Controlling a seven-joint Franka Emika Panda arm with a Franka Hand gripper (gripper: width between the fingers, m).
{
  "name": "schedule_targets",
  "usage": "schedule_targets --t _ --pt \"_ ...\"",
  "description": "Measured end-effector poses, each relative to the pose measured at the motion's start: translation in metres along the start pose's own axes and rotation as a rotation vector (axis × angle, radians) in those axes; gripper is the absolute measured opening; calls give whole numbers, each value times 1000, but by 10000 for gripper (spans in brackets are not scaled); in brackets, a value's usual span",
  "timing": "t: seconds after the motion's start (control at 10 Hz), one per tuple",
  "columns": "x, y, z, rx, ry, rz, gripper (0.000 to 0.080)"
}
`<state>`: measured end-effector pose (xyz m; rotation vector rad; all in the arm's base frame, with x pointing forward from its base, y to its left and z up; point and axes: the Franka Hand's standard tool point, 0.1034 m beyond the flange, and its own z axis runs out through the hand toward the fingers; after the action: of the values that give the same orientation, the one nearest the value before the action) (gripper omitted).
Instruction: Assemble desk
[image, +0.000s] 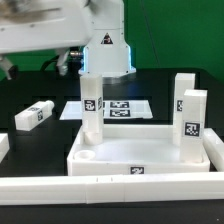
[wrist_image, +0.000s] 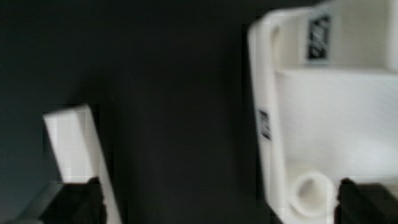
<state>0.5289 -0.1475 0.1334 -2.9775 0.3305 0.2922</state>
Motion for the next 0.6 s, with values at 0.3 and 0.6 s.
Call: schedule_targets --t 0.3,0.6 --pt "-22 73 37 25 -177 78 649" --pt "-26 65 38 43 -354 81 649"
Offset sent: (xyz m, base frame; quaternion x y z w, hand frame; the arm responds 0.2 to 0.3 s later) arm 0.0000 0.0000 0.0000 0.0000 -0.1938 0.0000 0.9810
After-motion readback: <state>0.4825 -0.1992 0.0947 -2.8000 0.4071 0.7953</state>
